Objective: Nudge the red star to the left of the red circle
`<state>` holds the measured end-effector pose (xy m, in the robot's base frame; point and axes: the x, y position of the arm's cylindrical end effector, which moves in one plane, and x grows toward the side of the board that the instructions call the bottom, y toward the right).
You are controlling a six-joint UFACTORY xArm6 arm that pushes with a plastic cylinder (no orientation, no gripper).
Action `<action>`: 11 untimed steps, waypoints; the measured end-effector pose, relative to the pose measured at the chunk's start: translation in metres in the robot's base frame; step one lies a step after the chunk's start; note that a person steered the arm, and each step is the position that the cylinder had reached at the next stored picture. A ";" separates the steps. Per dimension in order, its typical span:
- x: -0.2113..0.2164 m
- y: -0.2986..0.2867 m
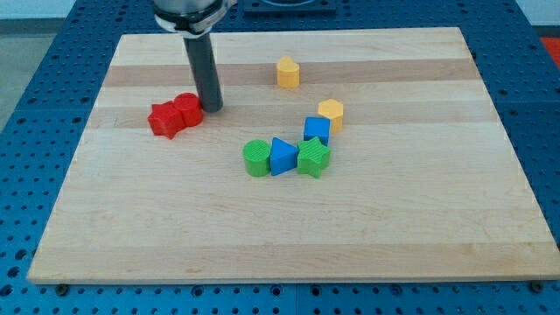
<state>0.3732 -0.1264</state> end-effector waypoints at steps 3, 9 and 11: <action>0.039 -0.003; 0.051 -0.075; 0.059 -0.070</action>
